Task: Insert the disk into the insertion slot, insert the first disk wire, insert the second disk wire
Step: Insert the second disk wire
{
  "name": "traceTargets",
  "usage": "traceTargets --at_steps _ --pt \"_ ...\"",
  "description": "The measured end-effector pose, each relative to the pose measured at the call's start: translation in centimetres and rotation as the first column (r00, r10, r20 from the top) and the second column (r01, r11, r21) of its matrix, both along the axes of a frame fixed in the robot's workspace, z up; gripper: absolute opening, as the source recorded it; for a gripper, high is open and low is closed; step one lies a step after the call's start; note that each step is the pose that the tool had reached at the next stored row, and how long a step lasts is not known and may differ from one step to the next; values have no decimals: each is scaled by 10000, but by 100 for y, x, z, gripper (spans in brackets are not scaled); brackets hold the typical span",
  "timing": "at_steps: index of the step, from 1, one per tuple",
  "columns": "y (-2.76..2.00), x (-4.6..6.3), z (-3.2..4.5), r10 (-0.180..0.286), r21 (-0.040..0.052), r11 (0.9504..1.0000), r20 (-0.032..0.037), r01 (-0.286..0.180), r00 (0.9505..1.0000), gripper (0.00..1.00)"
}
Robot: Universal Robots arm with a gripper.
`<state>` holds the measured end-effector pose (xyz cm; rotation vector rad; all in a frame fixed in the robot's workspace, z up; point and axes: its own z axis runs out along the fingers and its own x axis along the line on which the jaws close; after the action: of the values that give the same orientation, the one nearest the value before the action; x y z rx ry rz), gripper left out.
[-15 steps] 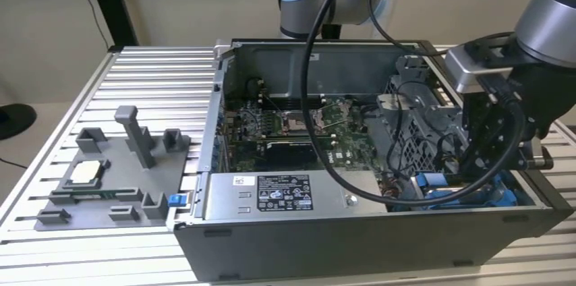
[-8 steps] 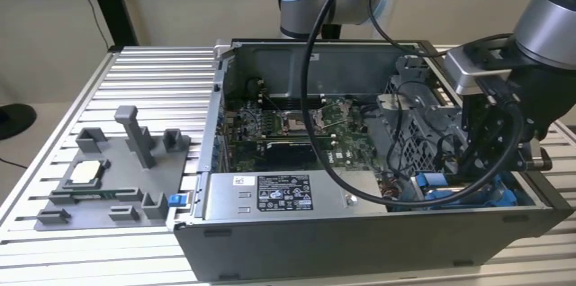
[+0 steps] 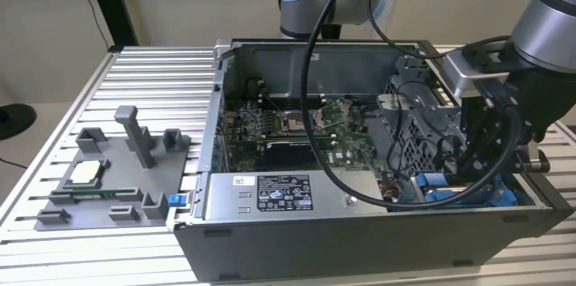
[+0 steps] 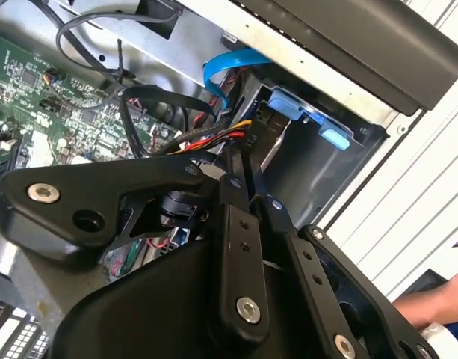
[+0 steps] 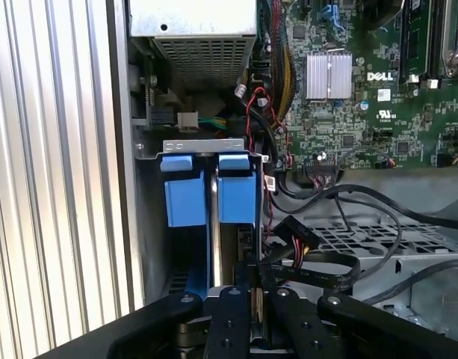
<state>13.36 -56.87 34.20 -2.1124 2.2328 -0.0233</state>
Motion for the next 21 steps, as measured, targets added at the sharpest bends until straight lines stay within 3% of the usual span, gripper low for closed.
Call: traceTargets --at_steps 16,17,21 --pt "0 0 -69 -1 1 10000 0 1 10000 0" --pt "0 0 -70 -1 4 10000 1 1 10000 100" --pt "0 0 -58 1 0 10000 0 -1 10000 100"
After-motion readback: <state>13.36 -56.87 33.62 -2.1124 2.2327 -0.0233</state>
